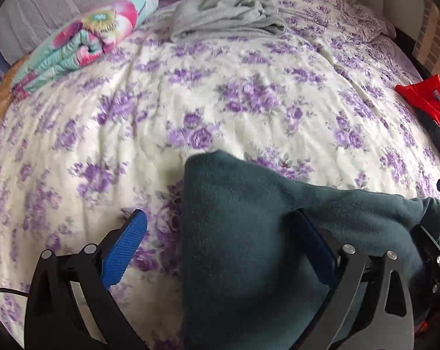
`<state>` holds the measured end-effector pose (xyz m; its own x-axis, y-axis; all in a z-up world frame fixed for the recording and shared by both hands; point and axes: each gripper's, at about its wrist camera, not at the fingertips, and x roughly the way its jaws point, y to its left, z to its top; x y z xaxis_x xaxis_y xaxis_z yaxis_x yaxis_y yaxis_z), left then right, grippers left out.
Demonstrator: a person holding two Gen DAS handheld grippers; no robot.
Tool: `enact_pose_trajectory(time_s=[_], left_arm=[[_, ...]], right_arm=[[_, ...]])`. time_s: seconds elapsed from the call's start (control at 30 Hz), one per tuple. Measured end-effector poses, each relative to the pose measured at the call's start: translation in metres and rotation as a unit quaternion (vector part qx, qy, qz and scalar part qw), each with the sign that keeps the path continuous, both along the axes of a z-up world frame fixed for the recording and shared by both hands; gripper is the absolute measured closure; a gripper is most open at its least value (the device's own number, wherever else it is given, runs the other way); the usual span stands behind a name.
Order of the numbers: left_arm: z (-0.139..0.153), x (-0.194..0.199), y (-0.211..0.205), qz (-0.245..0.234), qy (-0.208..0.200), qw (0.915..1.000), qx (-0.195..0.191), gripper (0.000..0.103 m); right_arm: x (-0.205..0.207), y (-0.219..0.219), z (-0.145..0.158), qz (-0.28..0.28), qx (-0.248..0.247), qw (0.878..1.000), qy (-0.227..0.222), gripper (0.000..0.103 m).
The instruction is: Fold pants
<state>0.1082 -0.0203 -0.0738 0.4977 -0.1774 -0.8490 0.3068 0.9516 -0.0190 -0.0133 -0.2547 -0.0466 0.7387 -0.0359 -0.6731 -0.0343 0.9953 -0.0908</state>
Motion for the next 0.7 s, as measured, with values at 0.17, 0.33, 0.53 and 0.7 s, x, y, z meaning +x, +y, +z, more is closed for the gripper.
enact_pose_trajectory(time_s=[0.17,0.33,0.53,0.7], left_arm=[[0.009,-0.004,0.016,0.01,0.003,0.9989,-0.046,0.005],[0.026,-0.041,0.025,-0.013,-0.037,0.9985,-0.039,0.005],[-0.007,-0.068,0.046,-0.01,-0.001,0.9978,-0.066,0.004],[-0.006,-0.073,0.065,-0.001,0.013,0.9929,-0.119,0.004]], right_arm=[[-0.025,-0.003,0.022,-0.004,0.008,0.998,-0.061,0.005],[-0.059,0.014,0.035,0.049,0.018,0.996,-0.077,0.005],[-0.046,0.011,-0.018,0.045,0.053,0.997,0.023,0.004],[-0.053,-0.008,-0.001,0.022,0.107,0.994,0.012,0.004]])
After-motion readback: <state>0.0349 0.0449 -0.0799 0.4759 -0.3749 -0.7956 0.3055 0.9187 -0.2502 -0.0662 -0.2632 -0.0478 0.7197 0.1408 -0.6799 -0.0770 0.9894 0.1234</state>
